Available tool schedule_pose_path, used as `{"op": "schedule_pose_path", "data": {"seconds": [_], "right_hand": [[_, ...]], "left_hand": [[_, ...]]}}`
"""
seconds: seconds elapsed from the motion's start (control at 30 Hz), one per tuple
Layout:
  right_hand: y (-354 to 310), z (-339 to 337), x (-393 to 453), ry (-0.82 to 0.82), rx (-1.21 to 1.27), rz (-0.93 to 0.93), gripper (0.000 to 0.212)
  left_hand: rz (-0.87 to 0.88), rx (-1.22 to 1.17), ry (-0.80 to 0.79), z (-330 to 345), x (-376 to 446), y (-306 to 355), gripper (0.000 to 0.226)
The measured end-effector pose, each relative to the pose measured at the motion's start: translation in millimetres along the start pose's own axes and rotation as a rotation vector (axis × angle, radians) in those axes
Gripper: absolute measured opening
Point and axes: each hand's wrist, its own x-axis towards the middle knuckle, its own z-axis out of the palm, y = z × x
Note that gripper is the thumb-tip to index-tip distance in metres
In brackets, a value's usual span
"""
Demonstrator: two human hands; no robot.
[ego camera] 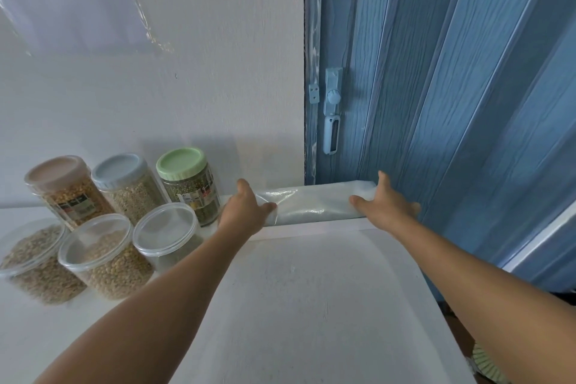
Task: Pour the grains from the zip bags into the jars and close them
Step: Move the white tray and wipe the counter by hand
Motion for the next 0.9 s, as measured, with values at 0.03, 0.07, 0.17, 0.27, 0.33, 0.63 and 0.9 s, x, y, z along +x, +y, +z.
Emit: {"op": "schedule_pose_path", "data": {"seconds": [0.03,0.07,0.17,0.27,0.33,0.63,0.9], "right_hand": [[1,1,1,-0.005,-0.025,0.001,0.092],[2,1,3,-0.007,-0.047,0.0,0.093],[3,-2,4,-0.01,-0.066,-0.013,0.095],[4,-9,4,-0.019,-0.044,-0.028,0.097],[5,-8,4,-0.042,-0.091,-0.029,0.098],[5,1,1,0.017,-0.252,-0.076,0.092],[2,2,4,0.014,-0.311,-0.086,0.101]], "left_hand": [[-0.009,0.019,-0.027,0,1,0,0.065],[-0.016,0.029,-0.051,-1,3,1,0.067],[-0.027,0.014,-0.113,-6,10,2,0.076],[-0.013,-0.016,-0.131,-10,15,-2,0.079],[-0.006,0.032,-0.149,-9,15,-6,0.076],[0.037,0.319,-0.081,3,13,-6,0.069],[0.134,0.533,-0.066,-12,13,4,0.08]]}}
